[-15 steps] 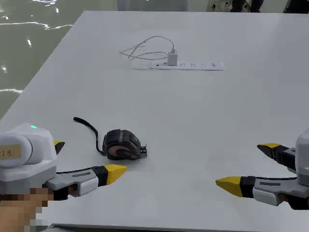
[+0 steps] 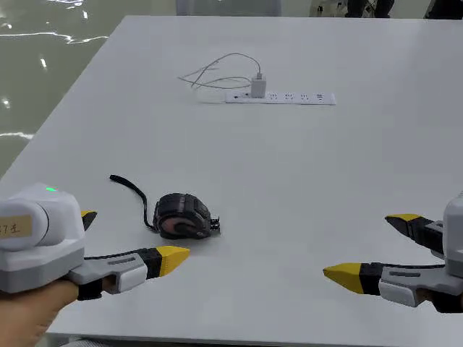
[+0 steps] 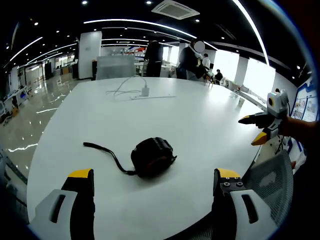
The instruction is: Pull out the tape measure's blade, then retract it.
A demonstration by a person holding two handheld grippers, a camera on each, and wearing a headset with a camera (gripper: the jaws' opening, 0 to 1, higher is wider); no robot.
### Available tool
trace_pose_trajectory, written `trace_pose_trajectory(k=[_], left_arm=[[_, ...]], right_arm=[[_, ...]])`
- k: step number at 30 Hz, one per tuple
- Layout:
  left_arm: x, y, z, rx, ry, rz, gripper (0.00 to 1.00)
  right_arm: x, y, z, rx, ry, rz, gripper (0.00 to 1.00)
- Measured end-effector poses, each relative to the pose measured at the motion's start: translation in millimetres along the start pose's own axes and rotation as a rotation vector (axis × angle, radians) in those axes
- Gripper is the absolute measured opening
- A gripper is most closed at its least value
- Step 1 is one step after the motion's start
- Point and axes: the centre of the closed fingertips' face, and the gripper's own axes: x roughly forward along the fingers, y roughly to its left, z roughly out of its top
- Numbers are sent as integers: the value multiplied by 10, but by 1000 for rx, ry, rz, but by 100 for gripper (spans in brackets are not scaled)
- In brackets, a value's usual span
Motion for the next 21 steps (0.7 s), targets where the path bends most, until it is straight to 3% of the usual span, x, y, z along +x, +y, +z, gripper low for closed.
trace_pose_trajectory(k=[21], left_arm=[[54,29,-30,20,9,-13,97]], right_arm=[[25,-11,-23,5,11,3,85]])
